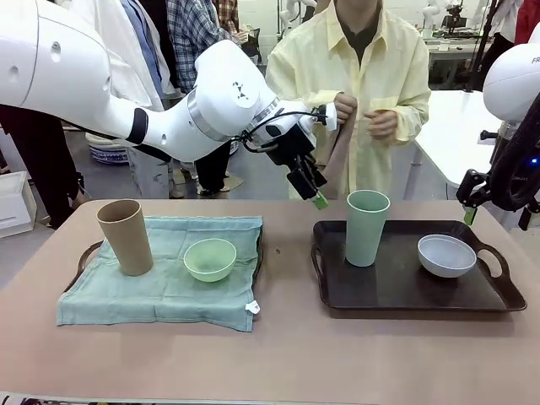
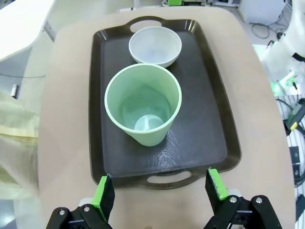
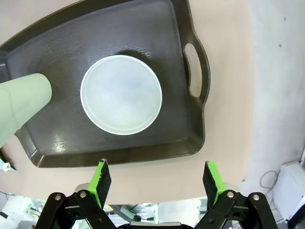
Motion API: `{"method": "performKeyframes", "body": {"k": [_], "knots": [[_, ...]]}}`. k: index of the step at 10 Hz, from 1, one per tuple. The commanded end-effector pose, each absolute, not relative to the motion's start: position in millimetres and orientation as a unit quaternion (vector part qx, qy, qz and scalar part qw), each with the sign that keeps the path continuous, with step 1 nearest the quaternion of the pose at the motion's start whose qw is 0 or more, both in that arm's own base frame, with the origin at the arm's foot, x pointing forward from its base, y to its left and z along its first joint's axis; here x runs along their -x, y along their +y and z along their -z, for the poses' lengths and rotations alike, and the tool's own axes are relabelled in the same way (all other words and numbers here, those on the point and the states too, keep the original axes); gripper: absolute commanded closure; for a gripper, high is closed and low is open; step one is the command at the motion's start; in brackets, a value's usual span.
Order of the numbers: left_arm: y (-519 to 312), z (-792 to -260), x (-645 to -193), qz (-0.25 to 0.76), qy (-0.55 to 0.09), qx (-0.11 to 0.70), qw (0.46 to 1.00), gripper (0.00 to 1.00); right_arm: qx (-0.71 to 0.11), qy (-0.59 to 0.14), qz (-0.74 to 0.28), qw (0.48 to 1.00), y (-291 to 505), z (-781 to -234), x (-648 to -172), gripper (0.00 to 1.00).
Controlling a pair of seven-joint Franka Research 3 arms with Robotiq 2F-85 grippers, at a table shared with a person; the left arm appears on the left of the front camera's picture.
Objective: Set up a tray with a mat and arrange the tableware.
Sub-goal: Pick up the Picnic Bowl and Reusable plastic cup from the Handle tray in front of the human's position and hold them in the air.
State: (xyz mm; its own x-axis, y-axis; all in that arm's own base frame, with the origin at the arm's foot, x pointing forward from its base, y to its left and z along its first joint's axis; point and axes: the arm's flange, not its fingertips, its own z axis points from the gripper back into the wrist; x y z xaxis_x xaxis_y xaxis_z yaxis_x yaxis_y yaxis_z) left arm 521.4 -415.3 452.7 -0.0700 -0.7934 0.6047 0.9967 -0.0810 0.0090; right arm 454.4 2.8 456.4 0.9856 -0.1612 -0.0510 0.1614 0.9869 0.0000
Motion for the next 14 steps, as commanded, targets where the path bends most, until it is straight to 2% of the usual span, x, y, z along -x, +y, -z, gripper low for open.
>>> {"method": "performKeyframes", "body": {"k": [1, 4, 8, 11, 14], "knots": [[-417, -456, -520, 0.697, -0.225, 0.228, 0.641, 0.0, -0.002, 0.025, 0.081, 0.996, 2, -457, -454, 0.0], [-408, -438, -523, 0.708, -0.218, 0.249, 0.623, 0.0, -0.016, 0.027, 0.055, 0.998, 6, -447, -469, 0.0], [-407, -395, -534, 0.71, -0.246, 0.316, 0.579, 0.0, -0.025, 0.037, 0.049, 0.998, 7, -418, -475, 0.0], [-416, -368, -538, 0.698, -0.249, 0.34, 0.579, 0.0, -0.04, 0.037, 0.046, 0.997, 1, -402, -477, 0.0], [-430, -346, -538, 0.689, -0.264, 0.332, 0.588, 0.0, -0.054, 0.039, 0.043, 0.997, 0, -383, -480, 0.0]]}}
